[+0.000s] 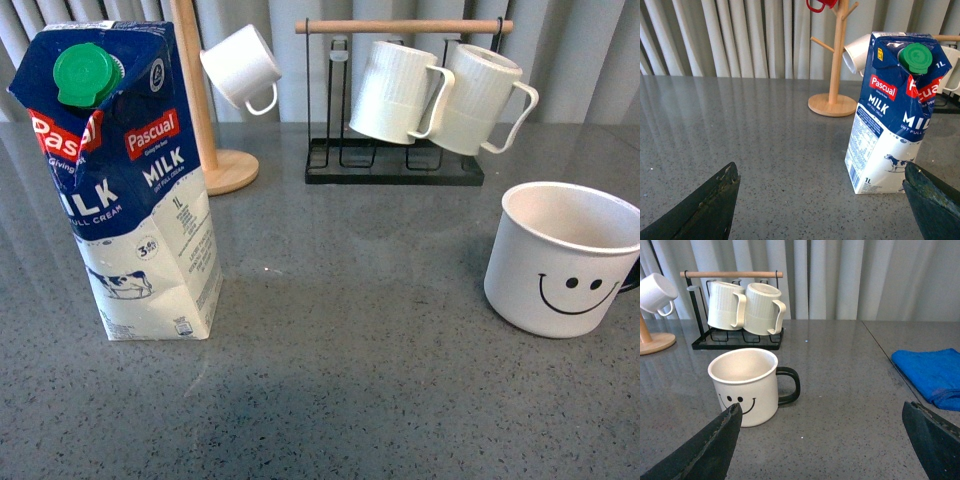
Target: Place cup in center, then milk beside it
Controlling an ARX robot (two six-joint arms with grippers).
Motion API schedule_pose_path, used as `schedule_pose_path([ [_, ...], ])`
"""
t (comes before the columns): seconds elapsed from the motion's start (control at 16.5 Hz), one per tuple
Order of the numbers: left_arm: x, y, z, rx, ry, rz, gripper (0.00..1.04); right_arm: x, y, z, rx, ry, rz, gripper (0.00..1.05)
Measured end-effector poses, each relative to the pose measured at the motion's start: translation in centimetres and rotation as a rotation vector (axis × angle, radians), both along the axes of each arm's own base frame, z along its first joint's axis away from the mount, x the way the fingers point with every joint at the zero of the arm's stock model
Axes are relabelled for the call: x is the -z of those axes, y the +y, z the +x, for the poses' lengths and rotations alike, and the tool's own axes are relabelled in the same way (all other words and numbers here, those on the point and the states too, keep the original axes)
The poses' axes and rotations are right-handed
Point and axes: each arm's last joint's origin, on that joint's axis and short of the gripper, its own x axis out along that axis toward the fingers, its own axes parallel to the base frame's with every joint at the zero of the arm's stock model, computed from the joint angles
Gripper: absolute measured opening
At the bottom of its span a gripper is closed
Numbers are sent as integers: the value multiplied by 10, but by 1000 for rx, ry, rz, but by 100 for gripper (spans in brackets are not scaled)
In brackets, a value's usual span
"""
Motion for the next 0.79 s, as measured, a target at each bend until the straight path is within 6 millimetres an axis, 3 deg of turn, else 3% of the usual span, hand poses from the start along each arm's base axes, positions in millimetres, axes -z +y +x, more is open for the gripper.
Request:
schedule_pose_path([
  [0.36, 0, 0, 0, 0, 0, 0, 98, 1, 0, 0, 8, 8, 4, 98],
  [0.48, 0, 0, 0, 1, 0, 0, 98, 0, 4, 7, 104, 87, 85, 98],
  [0.79, 0, 0, 0, 0, 0, 0, 98, -67, -2, 54, 12, -9, 103, 98],
])
